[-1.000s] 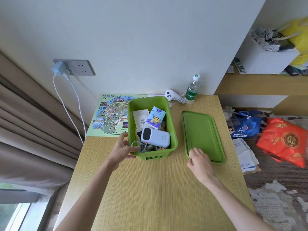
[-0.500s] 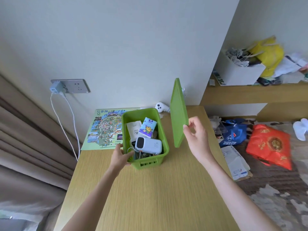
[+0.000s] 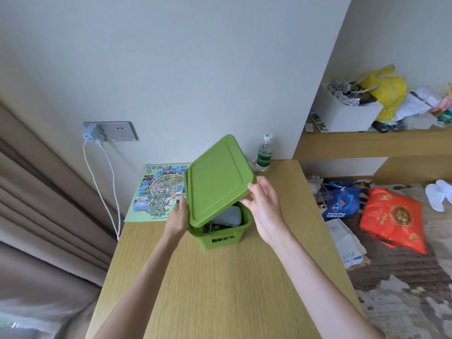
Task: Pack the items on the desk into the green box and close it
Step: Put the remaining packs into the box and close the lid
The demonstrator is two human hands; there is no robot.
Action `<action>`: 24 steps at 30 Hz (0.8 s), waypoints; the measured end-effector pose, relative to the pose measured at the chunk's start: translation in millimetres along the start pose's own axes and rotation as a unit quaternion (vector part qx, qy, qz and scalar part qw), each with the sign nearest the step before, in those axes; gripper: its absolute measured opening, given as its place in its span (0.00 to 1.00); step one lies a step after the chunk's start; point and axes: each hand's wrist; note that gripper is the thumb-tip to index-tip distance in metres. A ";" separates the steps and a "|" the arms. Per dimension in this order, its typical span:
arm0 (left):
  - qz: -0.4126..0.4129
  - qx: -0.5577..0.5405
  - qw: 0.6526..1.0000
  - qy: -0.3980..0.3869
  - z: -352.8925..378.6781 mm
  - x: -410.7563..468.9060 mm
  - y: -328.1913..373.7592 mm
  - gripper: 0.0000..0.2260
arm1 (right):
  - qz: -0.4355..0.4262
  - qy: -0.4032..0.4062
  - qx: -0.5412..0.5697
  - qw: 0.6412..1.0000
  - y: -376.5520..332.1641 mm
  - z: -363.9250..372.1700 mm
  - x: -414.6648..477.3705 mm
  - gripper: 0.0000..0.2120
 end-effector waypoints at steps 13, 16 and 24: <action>0.018 0.021 0.999 0.041 -5.3 14.9 -10.7 0.17 | 0.174 0.093 -0.246 0.949 52.5 -45.4 -12.1 0.07; 0.025 0.057 0.997 0.037 -4.8 26.0 -9.9 0.18 | 0.211 0.082 -0.385 0.895 55.0 -54.8 -6.4 0.13; 0.019 0.128 0.991 0.042 0.8 36.7 -22.5 0.19 | 0.229 0.048 -0.580 0.780 71.9 -71.7 -5.4 0.18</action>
Point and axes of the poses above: each hand's wrist, its own x-axis towards the middle knuckle, its own z-axis out of the palm, y = z × x, and after that the axes turned 14 degrees about -y, right-handed
